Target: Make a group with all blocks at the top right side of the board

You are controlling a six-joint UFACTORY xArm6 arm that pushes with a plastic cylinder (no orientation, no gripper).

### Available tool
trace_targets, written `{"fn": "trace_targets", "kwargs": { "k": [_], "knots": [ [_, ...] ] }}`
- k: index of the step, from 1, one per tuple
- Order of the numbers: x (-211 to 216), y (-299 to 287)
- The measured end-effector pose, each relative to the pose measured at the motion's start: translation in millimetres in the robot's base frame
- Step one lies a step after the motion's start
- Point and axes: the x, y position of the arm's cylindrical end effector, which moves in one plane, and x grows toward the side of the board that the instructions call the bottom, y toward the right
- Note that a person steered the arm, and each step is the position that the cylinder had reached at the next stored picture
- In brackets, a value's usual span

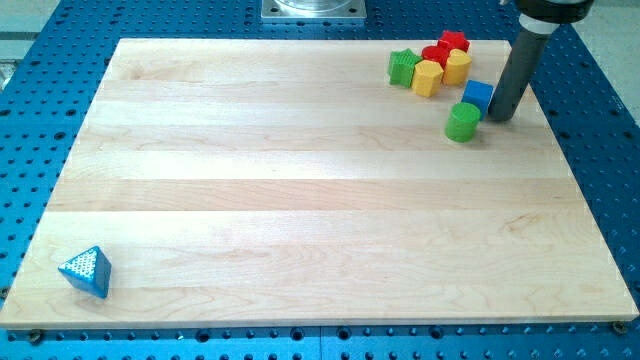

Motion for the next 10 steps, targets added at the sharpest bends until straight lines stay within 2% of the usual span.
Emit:
{"fn": "trace_targets", "kwargs": {
  "k": [1, 3, 5, 6, 7, 8, 9, 10],
  "knots": [
    [19, 14],
    [18, -56],
    [-24, -50],
    [24, -9],
    [81, -34],
    [92, -90],
    [57, -94],
    [1, -93]
  ]
}}
